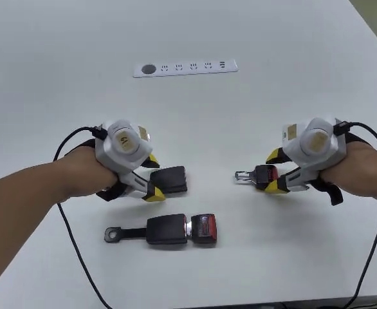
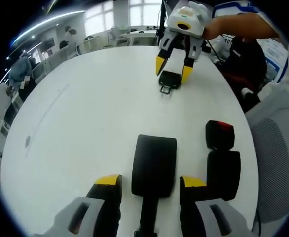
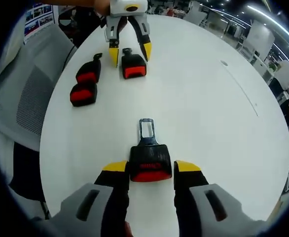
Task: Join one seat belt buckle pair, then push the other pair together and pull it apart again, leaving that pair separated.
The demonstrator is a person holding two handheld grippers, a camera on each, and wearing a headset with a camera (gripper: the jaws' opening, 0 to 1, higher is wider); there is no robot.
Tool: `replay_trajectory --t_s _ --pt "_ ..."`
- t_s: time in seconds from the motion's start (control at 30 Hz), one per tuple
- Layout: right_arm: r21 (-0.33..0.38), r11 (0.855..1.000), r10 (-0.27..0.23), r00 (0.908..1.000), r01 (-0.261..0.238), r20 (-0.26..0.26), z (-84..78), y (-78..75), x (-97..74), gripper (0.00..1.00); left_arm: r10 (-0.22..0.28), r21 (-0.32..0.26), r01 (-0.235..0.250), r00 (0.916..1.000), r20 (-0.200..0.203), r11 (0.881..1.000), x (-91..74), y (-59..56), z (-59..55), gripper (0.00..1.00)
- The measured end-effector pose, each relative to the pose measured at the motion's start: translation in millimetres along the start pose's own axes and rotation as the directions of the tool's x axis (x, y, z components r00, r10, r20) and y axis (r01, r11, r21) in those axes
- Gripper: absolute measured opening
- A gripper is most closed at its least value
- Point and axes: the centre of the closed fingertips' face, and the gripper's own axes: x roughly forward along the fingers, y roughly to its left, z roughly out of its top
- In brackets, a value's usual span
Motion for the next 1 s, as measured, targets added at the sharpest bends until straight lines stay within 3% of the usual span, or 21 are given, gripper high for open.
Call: replay_trajectory --t_s 0.23,0.67,1.0 --pt "-0.021 1.0 0.007 1.0 -0.007 0.005 1.5 2.0 2.0 0.34 -0.029 0.023 0.029 0.9995 0.007 0.999 4.3 -4.9 -0.2 0.37" --pt "-0.074 0.996 0.041 0.9989 -0.042 -0.023 0.5 2.9 2.7 0.33 -0.03 0.086 0.032 0.9992 -0.028 0.996 3.8 -4.0 0.1 0.33" --pt "-0.096 0.994 0.047 0.9988 -0.048 -0.016 20.3 8.5 12.9 0.32 -0.039 0.109 0.044 0.9982 -0.046 0.993 5.1 -8.2 2.7 0.33"
